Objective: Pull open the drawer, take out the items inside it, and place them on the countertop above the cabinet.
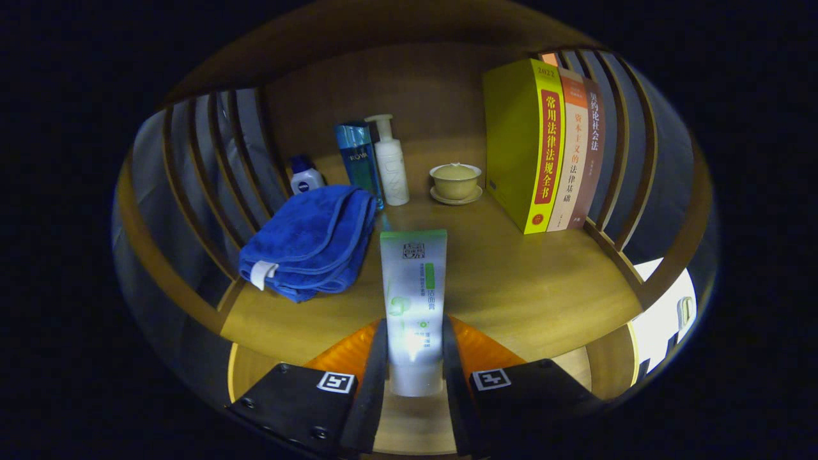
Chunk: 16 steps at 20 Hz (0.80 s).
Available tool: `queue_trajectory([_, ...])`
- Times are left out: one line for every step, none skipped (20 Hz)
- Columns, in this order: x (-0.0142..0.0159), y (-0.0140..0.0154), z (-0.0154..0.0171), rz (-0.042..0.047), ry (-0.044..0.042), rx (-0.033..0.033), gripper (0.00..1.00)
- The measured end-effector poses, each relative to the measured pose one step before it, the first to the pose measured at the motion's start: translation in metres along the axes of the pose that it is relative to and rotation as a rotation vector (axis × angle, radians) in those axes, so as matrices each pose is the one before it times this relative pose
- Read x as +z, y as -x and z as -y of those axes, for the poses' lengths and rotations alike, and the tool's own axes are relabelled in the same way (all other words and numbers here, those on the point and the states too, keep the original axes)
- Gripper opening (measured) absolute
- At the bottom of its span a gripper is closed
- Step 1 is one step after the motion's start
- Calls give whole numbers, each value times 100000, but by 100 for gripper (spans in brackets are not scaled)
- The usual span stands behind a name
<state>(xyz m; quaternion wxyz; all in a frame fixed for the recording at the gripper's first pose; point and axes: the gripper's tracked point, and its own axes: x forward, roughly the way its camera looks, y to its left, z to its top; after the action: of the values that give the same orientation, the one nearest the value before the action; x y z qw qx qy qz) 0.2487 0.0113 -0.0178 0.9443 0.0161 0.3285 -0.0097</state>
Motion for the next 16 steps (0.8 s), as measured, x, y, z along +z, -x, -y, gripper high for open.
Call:
queue_trajectory([-93,-560,51,-709,-141,-130,53])
queue_trajectory([89,-445,46,100,-335,-464,53])
queue_trajectory([28,-356,105,-14,-314,-319,53])
queue_trajectory([194,-358,79,138,-217,-122,53])
queue_trajectory([-69,-264,40,34,-329,-332,53])
queue_trajectory([-6,-278,127,-421,85,113,53])
queue_trajectory([151,-117,-29,1121,-350,93,53])
queue_trajectory([78,-72,27,133,-161,-39,53])
queue_trajectory([34,-16,12,249,221,21,53])
queue_trajectory([63,9,-25,-181,174,100,53])
queue_trajectory([-86,44,62,0,86,129,54])
queue_trajectory([-30,-62,-42,-24,212,39,54])
queue_trajectory([34,2,-5,340,579,-112,55])
queue_trajectory([19,13,158,500,748,-279,56])
queue_trajectory([-25,-41,-18,112,38,-231,57])
queue_trajectory([48,108,-22,289,-211,13,58])
